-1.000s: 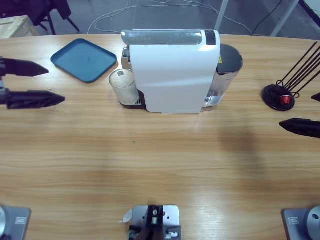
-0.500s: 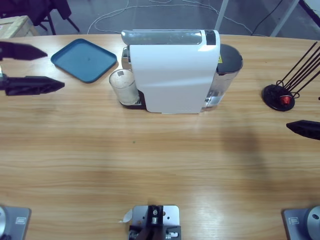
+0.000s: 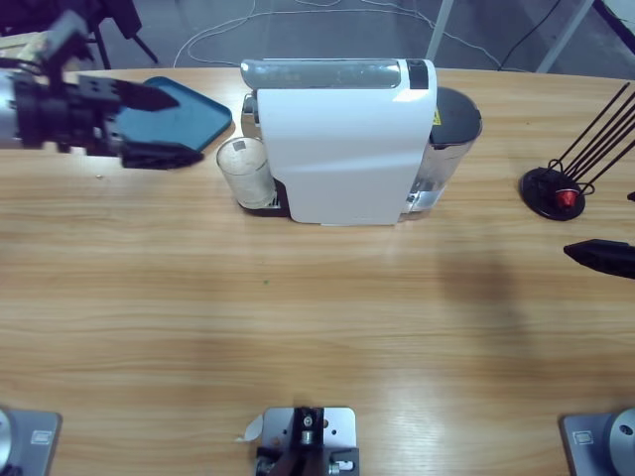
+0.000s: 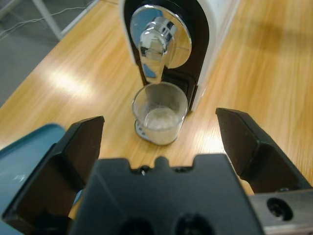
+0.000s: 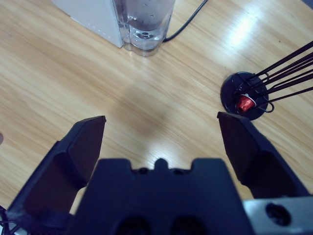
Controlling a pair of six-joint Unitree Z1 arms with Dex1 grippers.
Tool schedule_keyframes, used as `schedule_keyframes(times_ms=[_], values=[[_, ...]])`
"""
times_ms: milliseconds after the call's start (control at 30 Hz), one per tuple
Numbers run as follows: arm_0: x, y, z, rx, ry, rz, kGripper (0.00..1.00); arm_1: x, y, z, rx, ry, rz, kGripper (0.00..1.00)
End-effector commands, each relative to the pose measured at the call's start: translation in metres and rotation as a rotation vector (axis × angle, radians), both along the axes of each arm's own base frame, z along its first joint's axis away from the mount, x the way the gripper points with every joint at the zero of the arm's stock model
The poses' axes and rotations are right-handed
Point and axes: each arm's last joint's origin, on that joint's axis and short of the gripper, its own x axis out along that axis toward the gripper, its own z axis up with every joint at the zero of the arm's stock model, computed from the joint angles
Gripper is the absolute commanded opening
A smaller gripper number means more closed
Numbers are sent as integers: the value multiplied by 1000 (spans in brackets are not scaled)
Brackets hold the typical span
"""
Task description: Pour coffee
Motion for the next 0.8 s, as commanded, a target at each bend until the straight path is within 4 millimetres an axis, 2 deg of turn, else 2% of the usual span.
schedule_keyframes(times_ms=[33, 267, 500, 667, 800], values=[[30, -11, -47, 1, 63, -35, 1000, 4, 3, -7, -32, 28, -16, 996], [50, -29, -65, -23, 35, -65, 1000, 10, 8, -9, -46, 46, -16, 997], [47, -31, -65, -51, 63, -89, 1000, 12, 9, -9, -51, 52, -16, 1000], [48, -32, -82, -46, 119, -108, 1000, 8, 6, -8, -39, 38, -18, 996], [51, -36, -83, -48, 109, -111, 1000, 3, 3, -7, -23, 21, -17, 996]])
